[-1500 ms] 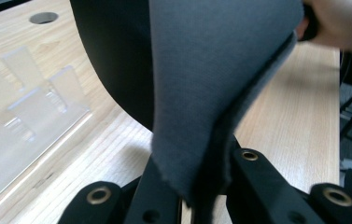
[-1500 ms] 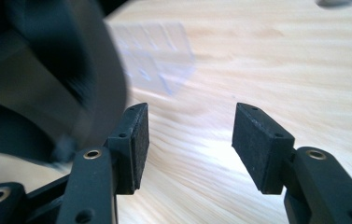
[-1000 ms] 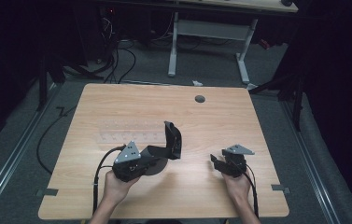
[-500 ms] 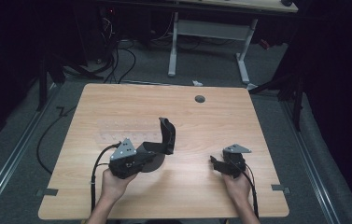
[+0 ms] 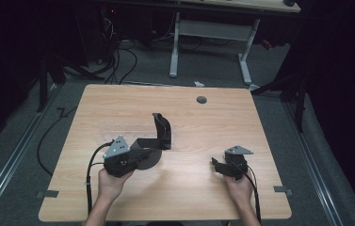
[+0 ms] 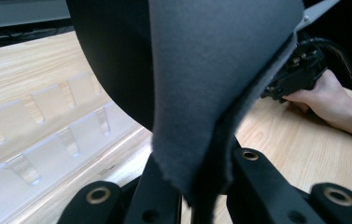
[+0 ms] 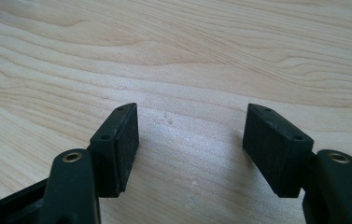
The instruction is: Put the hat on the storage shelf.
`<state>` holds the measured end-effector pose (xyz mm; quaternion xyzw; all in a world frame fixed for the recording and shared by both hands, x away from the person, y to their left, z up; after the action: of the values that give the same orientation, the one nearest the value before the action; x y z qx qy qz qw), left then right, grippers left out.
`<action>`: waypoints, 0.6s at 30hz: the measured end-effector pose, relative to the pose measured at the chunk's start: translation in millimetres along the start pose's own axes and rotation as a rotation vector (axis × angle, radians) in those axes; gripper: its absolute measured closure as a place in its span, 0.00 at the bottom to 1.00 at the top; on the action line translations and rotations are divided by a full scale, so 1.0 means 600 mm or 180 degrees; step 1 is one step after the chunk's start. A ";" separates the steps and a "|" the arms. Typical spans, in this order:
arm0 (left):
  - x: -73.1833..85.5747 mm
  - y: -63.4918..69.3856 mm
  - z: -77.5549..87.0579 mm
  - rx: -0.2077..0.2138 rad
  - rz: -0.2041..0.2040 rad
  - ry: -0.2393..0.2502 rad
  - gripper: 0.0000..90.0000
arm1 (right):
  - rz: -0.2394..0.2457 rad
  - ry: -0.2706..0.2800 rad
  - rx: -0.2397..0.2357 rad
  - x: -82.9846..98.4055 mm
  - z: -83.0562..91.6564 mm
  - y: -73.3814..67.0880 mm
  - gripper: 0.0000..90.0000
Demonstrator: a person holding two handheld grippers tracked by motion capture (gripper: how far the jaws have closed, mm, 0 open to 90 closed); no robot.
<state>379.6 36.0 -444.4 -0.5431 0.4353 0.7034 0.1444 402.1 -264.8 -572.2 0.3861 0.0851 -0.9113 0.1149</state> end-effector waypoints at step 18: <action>-0.055 -0.041 0.037 -0.0217 0.0033 0.0275 0.95 | -0.0008 -0.0003 -0.0002 0.000 0.000 -0.001 0.39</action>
<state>394.2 76.1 -425.2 -0.5752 0.4197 0.6945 0.1032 401.8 -264.3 -572.3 0.3855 0.0858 -0.9116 0.1138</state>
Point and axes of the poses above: each handheld gripper's, and its own axes: z roughly backward along the jaws, x roughly out of its underside, y roughly to its right, the point moved 6 cm from there along -z, roughly forward along the jaws, and after that the axes turned 7 degrees about -z, right-handed, at the moved point
